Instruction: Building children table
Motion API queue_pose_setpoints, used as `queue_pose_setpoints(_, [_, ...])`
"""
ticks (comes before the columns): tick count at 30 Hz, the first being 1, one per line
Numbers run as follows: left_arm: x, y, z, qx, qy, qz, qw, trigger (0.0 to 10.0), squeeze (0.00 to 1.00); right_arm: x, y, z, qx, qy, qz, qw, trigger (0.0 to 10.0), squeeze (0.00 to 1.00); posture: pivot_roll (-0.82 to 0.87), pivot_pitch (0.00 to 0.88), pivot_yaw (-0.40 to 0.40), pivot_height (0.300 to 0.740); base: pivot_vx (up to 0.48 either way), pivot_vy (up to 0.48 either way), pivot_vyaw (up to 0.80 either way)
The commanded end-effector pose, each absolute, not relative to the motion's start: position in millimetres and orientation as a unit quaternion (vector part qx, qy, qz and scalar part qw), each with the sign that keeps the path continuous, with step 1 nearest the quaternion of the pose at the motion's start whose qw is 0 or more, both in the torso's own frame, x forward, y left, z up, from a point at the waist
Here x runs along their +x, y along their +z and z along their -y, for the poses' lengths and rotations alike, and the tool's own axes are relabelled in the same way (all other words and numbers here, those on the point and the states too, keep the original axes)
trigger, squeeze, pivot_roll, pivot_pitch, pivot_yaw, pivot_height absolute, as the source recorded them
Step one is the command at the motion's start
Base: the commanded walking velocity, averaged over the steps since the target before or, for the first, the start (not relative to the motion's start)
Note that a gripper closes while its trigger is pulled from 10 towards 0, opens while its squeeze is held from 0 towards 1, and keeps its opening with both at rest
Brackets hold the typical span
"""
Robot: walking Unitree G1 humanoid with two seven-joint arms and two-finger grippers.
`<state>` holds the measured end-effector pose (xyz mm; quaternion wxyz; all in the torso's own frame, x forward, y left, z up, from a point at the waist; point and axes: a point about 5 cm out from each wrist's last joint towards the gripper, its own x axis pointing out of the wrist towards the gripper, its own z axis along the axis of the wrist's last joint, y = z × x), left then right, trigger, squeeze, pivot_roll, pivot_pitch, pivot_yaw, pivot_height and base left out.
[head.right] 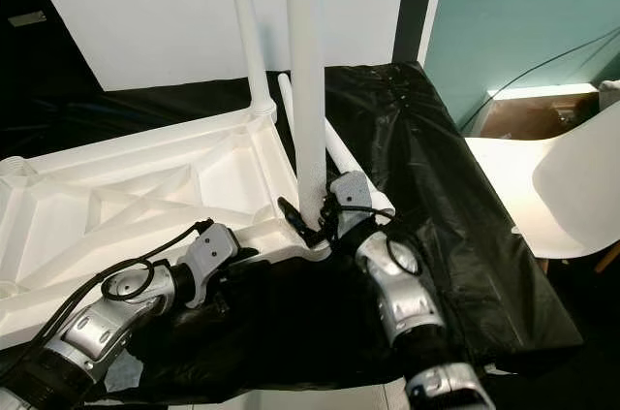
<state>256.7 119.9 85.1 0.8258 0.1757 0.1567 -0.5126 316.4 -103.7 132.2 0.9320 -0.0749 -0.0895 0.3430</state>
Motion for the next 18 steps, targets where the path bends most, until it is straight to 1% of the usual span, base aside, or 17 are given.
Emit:
queue_pose_setpoints(1, [219.2, 48.0, -114.8, 0.143, -0.632, -0.258, 0.716, 10.0, 0.0, 325.6, 149.3, 119.7, -0.086, 0.357, 0.104, 0.924, 10.0, 0.0, -0.03, 0.0, 0.028, 0.74, 0.0, 0.0, 0.0])
queue_pose_setpoints(2, [219.2, 48.0, -114.8, 0.143, -0.632, -0.258, 0.716, 10.0, 0.0, 325.6, 149.3, 119.7, -0.086, 0.357, 0.104, 0.924, 10.0, 0.0, -0.03, 0.0, 0.028, 0.74, 0.0, 0.0, 0.0])
queue_pose_setpoints(5, [220.3, 47.2, -115.3, 0.144, -0.631, -0.258, 0.717, 10.0, 0.0, 326.2, 137.7, 126.3, -0.13, 0.453, 0.033, 0.882, 10.0, 0.0, -0.02, 0.0, 0.024, 0.74, 0.0, 0.0, 0.0])
queue_pose_setpoints(6, [220.3, 47.2, -115.3, 0.144, -0.631, -0.258, 0.717, 10.0, 0.0, 326.2, 137.7, 126.3, -0.13, 0.453, 0.033, 0.882, 10.0, 0.0, -0.02, 0.0, 0.024, 0.74, 0.0, 0.0, 0.0])
queue_pose_setpoints(8, [220.6, 46.9, -115.7, 0.145, -0.629, -0.258, 0.719, 10.0, 0.0, 328.1, 133.2, 131.5, -0.146, 0.473, 0.007, 0.869, 10.0, 0.0, -0.02, 0.0, 0.023, 0.74, 0.0, 0.0, 0.0])
queue_pose_setpoints(10, [220.7, 46.8, -115.8, 0.145, -0.629, -0.258, 0.719, 10.0, 0.0, 329.7, 133.3, 133.4, -0.155, 0.478, 0.004, 0.865, 10.0, 0.0, -0.02, 0.0, 0.024, 0.74, 0.0, 0.0, 0.0])
queue_pose_setpoints(11, [220.6, 46.6, -115.9, 0.145, -0.628, -0.258, 0.719, 10.0, 0.0, 331.8, 134.0, 135.2, -0.161, 0.483, 0.0, 0.861, 4.5, 0.0, -0.02, 0.0, 0.023, 0.74, 0.0, 0.0, 0.0])
queue_pose_setpoints(14, [220.5, 46.5, -116.0, 0.145, -0.628, -0.258, 0.719, 10.0, 0.0, 333.0, 134.4, 136.2, -0.164, 0.486, -0.003, 0.859, 4.5, 0.0, -0.02, 0.0, 0.023, 0.74, 0.0, 0.0, 0.0])
queue_pose_setpoints(15, [220.6, 46.3, -116.1, 0.145, -0.628, -0.258, 0.72, 10.0, 0.0, 334.5, 135.9, 137.4, -0.171, 0.493, -0.005, 0.853, 0.0, 0.0, -0.02, 0.0, 0.021, 0.74, 0.0, 0.0, 0.0])
queue_pose_setpoints(18, [220.9, 46.3, -115.9, 0.145, -0.627, -0.257, 0.721, 10.0, 0.0, 338.8, 140.7, 141.0, -0.178, 0.496, -0.006, 0.85, 0.0, 0.0, -0.02, 0.0, 0.019, 0.74, 0.0, 0.0, 0.0])
